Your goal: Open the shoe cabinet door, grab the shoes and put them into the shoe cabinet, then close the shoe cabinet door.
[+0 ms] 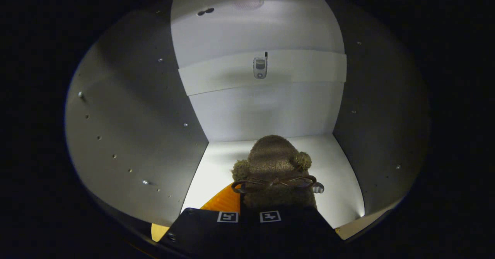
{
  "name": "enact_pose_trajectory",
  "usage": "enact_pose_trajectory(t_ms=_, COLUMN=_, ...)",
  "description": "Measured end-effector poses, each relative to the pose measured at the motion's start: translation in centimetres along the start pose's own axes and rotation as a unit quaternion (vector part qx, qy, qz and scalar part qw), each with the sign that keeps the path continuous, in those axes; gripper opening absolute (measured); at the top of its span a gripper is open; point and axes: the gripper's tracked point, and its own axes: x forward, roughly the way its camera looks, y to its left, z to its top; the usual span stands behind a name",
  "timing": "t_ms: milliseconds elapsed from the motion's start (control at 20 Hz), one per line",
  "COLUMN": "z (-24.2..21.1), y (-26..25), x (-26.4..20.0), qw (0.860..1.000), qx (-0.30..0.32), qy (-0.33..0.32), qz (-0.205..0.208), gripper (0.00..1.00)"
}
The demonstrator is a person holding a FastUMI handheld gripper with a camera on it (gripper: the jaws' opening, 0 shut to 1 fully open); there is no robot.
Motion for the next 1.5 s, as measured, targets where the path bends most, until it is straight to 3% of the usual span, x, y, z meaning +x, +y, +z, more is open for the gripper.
enact_pose_trajectory(t_ms=550, z=-2.5, y=-0.4, x=5.2, qw=0.998, qx=-0.033, qy=0.036, qz=-0.036, gripper=0.05)
enact_pose_trajectory(t_ms=850, z=-3.0, y=-0.5, x=3.9, qw=0.997, qx=-0.034, qy=0.046, qz=-0.046, gripper=0.19)
enact_pose_trajectory(t_ms=950, z=-2.8, y=-0.3, x=2.4, qw=0.998, qx=-0.032, qy=0.04, qz=-0.041, gripper=0.29)
enact_pose_trajectory(t_ms=1000, z=-2.7, y=-0.2, x=1.6, qw=0.998, qx=-0.028, qy=0.036, qz=-0.037, gripper=0.45)
enact_pose_trajectory(t_ms=1300, z=-1.7, y=0.1, x=-4.6, qw=1.0, qx=-0.02, qy=-0.005, qz=-0.018, gripper=0.99)
enact_pose_trajectory(t_ms=1500, z=-0.1, y=0.0, x=-10.5, qw=0.997, qx=-0.012, qy=-0.074, qz=-0.01, gripper=0.99)
